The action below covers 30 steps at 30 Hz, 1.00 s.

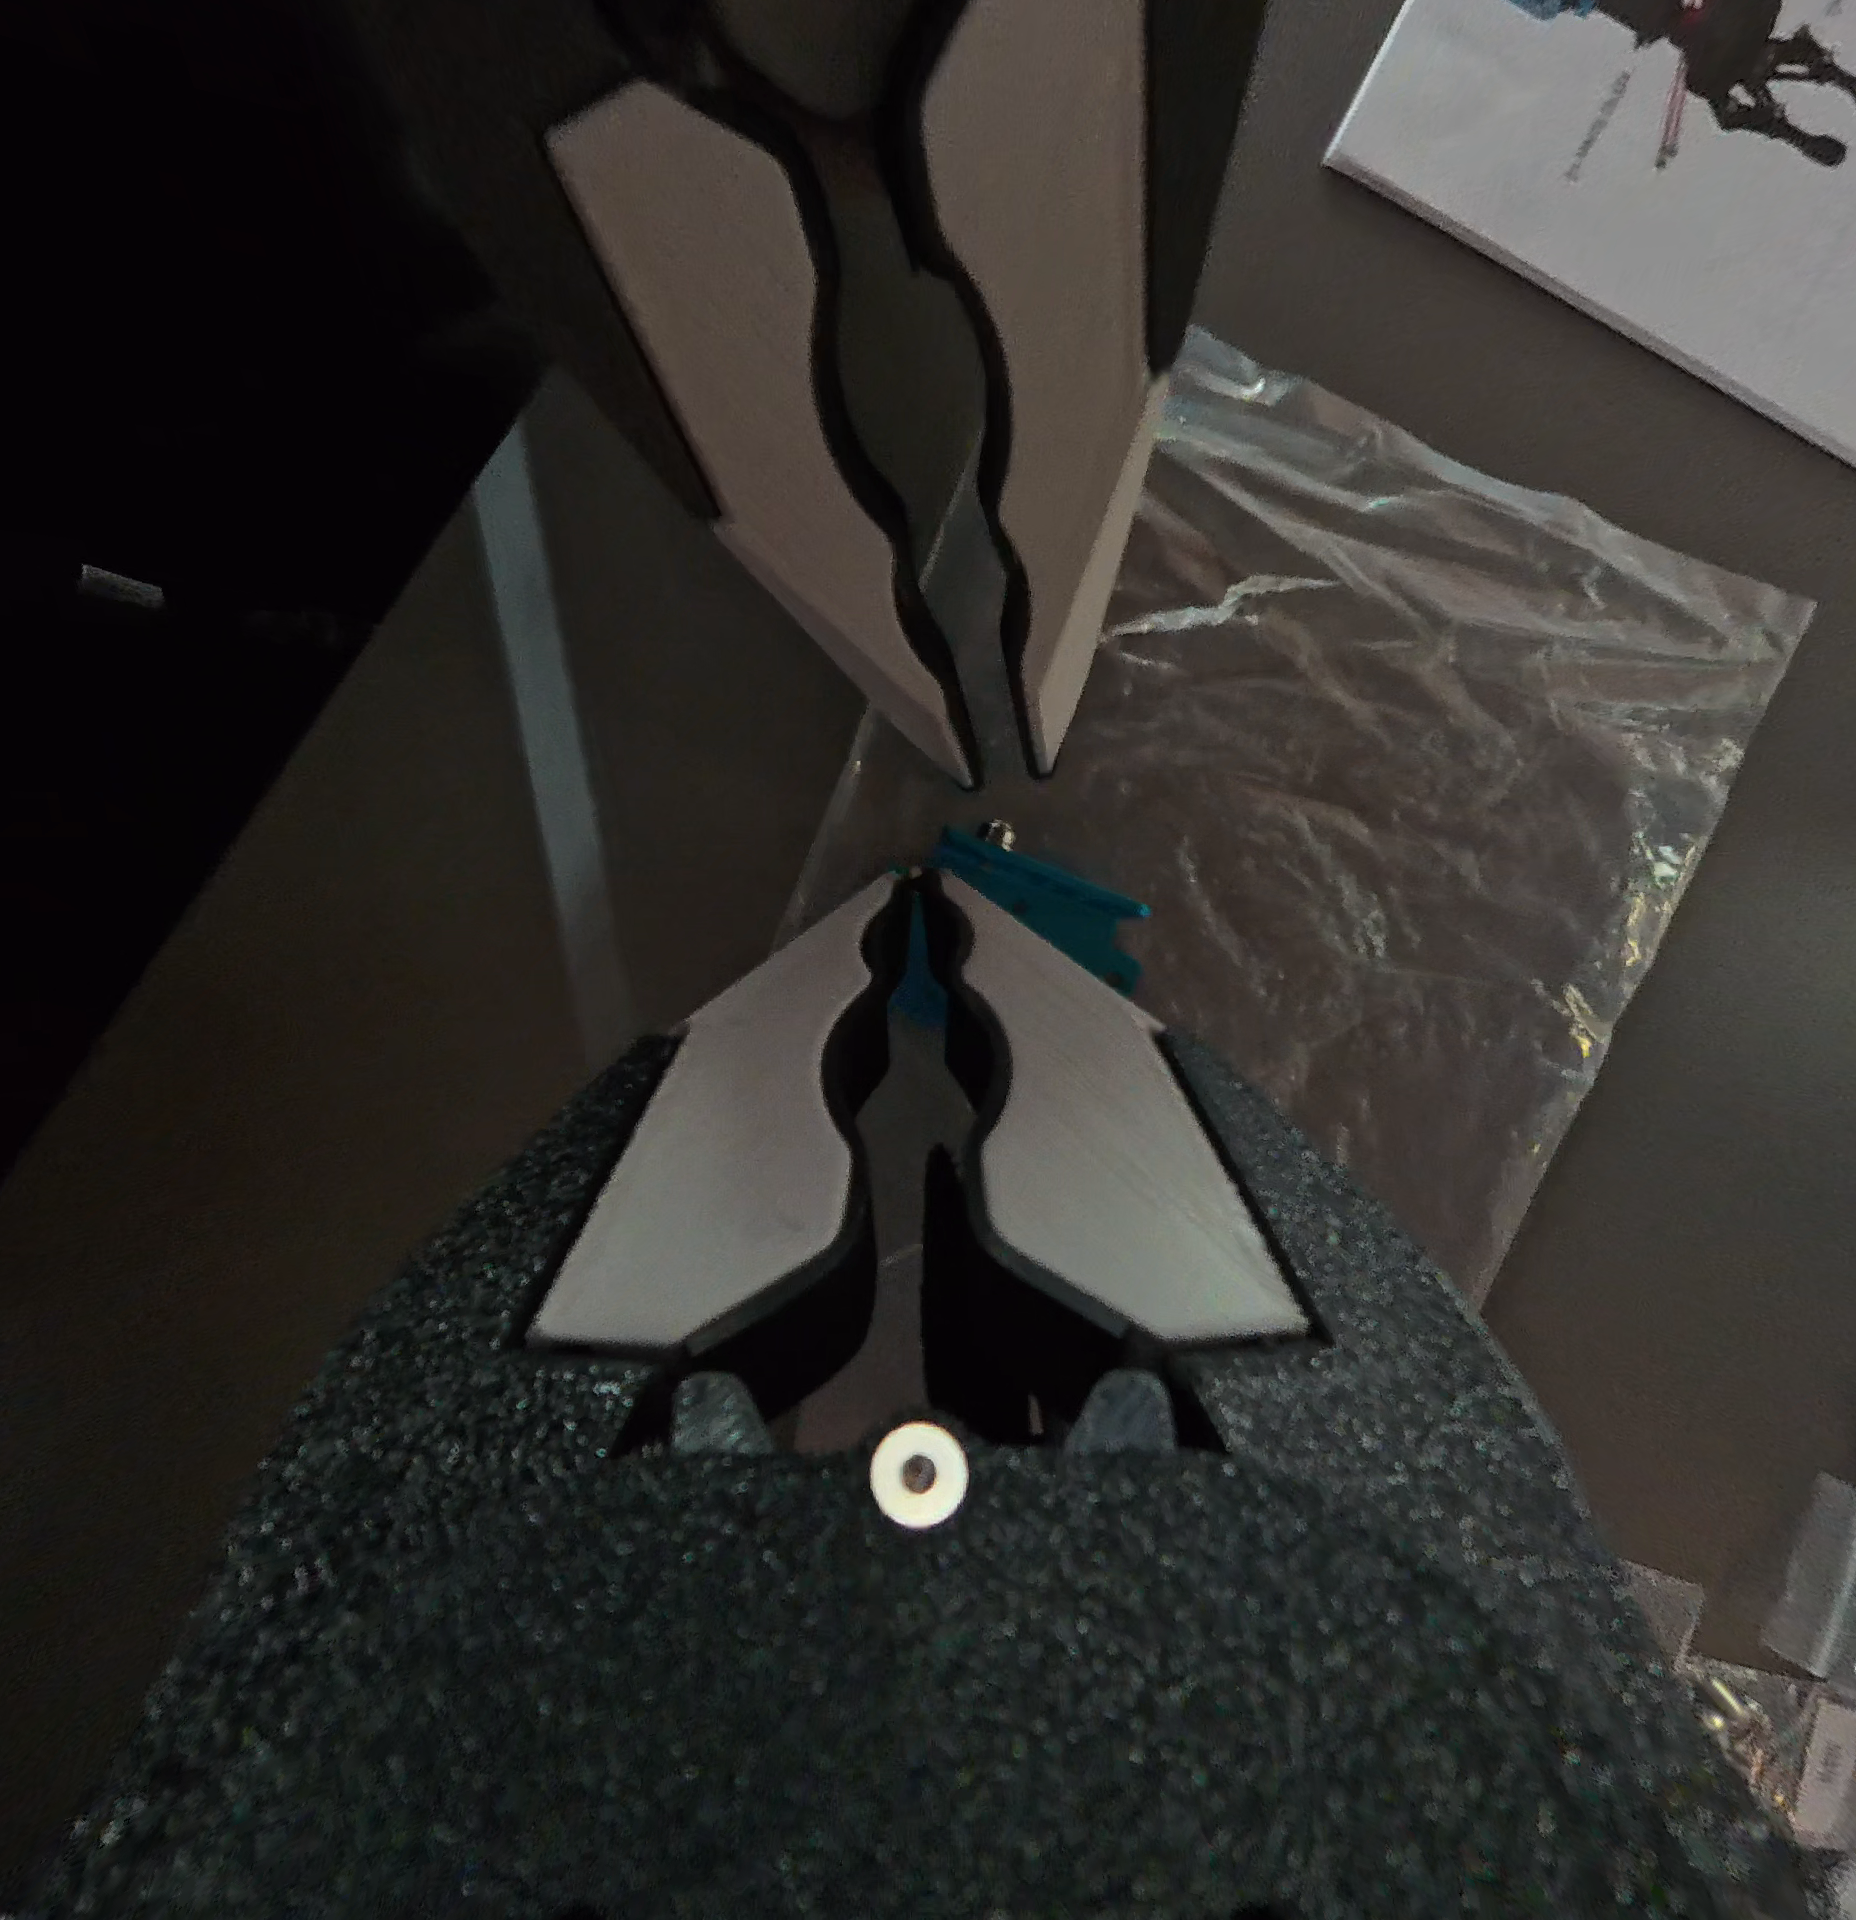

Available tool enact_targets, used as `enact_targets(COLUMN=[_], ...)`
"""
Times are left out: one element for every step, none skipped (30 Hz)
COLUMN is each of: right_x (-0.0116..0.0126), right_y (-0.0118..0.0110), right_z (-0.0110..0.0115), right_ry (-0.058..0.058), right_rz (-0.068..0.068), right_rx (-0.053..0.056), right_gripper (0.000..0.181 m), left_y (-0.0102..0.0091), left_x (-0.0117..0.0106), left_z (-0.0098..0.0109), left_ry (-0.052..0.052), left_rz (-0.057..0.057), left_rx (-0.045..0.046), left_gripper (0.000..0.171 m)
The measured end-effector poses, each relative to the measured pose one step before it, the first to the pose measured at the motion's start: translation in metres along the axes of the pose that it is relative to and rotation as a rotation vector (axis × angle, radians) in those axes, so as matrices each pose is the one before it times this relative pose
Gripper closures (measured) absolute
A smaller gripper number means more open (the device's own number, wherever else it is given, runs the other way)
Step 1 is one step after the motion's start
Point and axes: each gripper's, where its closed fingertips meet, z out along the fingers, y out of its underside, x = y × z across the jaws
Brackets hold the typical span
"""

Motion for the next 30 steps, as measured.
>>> enact_targets(right_x=[0.00101, 0.00303, 0.00358, 0.00222, -0.00054, -0.00090, 0.00030, 0.00028, 0.00049, 0.00026, -0.00143, 0.00048, 0.00063, -0.00026, 0.00111, 0.00024, -0.00019, 0.00073, 0.00015, 0.00006, 0.00018, 0.00006, 0.00021, 0.00080, 0.00093, 0.00088, 0.00077, 0.00099, 0.00138, 0.00184], right_y=[0.00152, 0.00195, 0.00139, -0.00123, -0.00400, -0.00307, 0.00068, 0.00294, 0.00198, 0.00035, -0.00120, -0.00167, -0.00055, -0.00016, 0.00021, 0.00033, 0.00025, 0.00078, 0.00077, 0.00012, -0.00040, -0.00014, -0.00011, 0.00001, 0.00012, -0.00002, 0.00005, 0.00013, -0.00002, 0.00020], right_z=[-0.00087, -0.00122, -0.00209, -0.00247, -0.00205, -0.00041, 0.00145, 0.00246, 0.00223, 0.00135, 0.00059, -0.00023, -0.00015, 0.00006, 0.00039, 0.00089, 0.00112, 0.00125, 0.00122, 0.00079, 0.00029, 0.00018, 0.00005, 0.00010, 0.00014, -0.00003, 0.00007, -0.00005, -0.00011, -0.00016], right_ry=[0.0010, 0.0150, 0.0185, 0.0086, -0.0058, -0.0061, 0.0017, 0.0019, 0.0008, -0.0044, -0.0166, -0.0043, -0.0031, -0.0065, 0.0049, 0.0002, -0.0040, 0.0011, -0.0017, -0.0011, -0.0021, -0.0031, -0.0006, 0.0037, 0.0040, 0.0049, 0.0063, 0.0102, 0.0146, 0.0185], right_rz=[0.0033, -0.0020, -0.0029, -0.0002, -0.0011, -0.0016, -0.0067, -0.0104, -0.0056, 0.0016, 0.0058, 0.0062, 0.0049, 0.0035, 0.0006, -0.0006, 0.0024, 0.0032, 0.0012, 0.0011, 0.0036, 0.0048, 0.0020, 0.0020, 0.0036, 0.0044, 0.0018, -0.0019, -0.0045, -0.0064], right_rx=[0.0015, -0.0018, 0.0025, 0.0185, 0.0364, 0.0313, 0.0092, -0.0013, 0.0059, 0.0141, 0.0205, 0.0207, 0.0118, 0.0078, 0.0046, 0.0030, 0.0023, -0.0014, -0.0007, 0.0032, 0.0063, 0.0040, 0.0034, 0.0030, 0.0029, 0.0034, 0.0028, 0.0011, 0.0018, 0.0010], right_gripper=[0.180, 0.180, 0.181, 0.181, 0.181, 0.181, 0.181, 0.181, 0.181, 0.181, 0.181, 0.181, 0.181, 0.181, 0.181, 0.181, 0.181, 0.181, 0.181, 0.181, 0.181, 0.181, 0.181, 0.181, 0.181, 0.181, 0.181, 0.181, 0.181, 0.181], left_y=[-0.00005, -0.00046, -0.00065, -0.00085, -0.00107, -0.00091, -0.00099, -0.00046, -0.00011, -0.00003, -0.00014, -0.00025, -0.00036, -0.00017, -0.00033, -0.00024, -0.00003, 0.00014, 0.00025, 0.00009, 0.00009, 0.00006, 0.00002, 0.00007, 0.00008, -0.00001, -0.00008, -0.00019, -0.00047, -0.00072], left_x=[0.00058, 0.00027, -0.00003, -0.00009, 0.00029, 0.00053, 0.00078, 0.00098, 0.00064, 0.00068, 0.00106, 0.00109, 0.00078, 0.00053, 0.00040, 0.00050, 0.00042, 0.00035, 0.00003, -0.00032, -0.00027, -0.00031, -0.00072, -0.00078, -0.00080, -0.00076, -0.00061, -0.00083, -0.00142, -0.00149], left_z=[-0.00048, -0.00025, -0.00017, 0.00001, 0.00027, 0.00034, 0.00038, 0.00045, 0.00054, 0.00057, 0.00055, 0.00051, 0.00046, 0.00057, 0.00062, 0.00071, 0.00060, 0.00072, 0.00069, 0.00067, 0.00063, 0.00054, 0.00046, 0.00043, 0.00042, 0.00020, 0.00024, 0.00012, 0.00003, -0.00004], left_ry=[-0.0015, -0.0039, -0.0061, -0.0045, 0.0005, 0.0039, 0.0057, 0.0050, 0.0021, 0.0014, 0.0029, 0.0033, 0.0015, 0.0017, 0.0015, 0.0026, 0.0023, 0.0007, -0.0008, -0.0027, -0.0023, -0.0016, -0.0028, -0.0037, -0.0031, -0.0036, -0.0034, -0.0050, -0.0081, -0.0083], left_rz=[0.0039, 0.0060, 0.0054, 0.0008, -0.0038, -0.0056, -0.0036, -0.0005, 0.0019, 0.0035, 0.0036, 0.0036, 0.0022, 0.0008, -0.0006, -0.0010, -0.0005, -0.0003, 0.0000, -0.0009, -0.0012, -0.0016, -0.0039, -0.0047, -0.0032, -0.0022, -0.0020, -0.0016, -0.0023, -0.0041], left_rx=[0.00106, 0.00314, 0.00286, 0.00363, 0.00399, 0.00247, 0.00270, 0.00065, -0.00203, -0.00226, -0.00136, -0.00112, -0.00060, -0.00132, -0.00089, -0.00105, -0.00257, -0.00310, -0.00399, -0.00306, -0.00259, -0.00257, -0.00175, -0.00215, -0.00227, -0.00093, -0.00074, 0.00001, 0.00179, 0.00285], left_gripper=[0.161, 0.160, 0.158, 0.159, 0.158, 0.158, 0.158, 0.158, 0.158, 0.158, 0.157, 0.157, 0.157, 0.157, 0.157, 0.157, 0.157, 0.156, 0.156, 0.156, 0.156, 0.157, 0.157, 0.157, 0.158, 0.157, 0.157, 0.158, 0.158, 0.159])
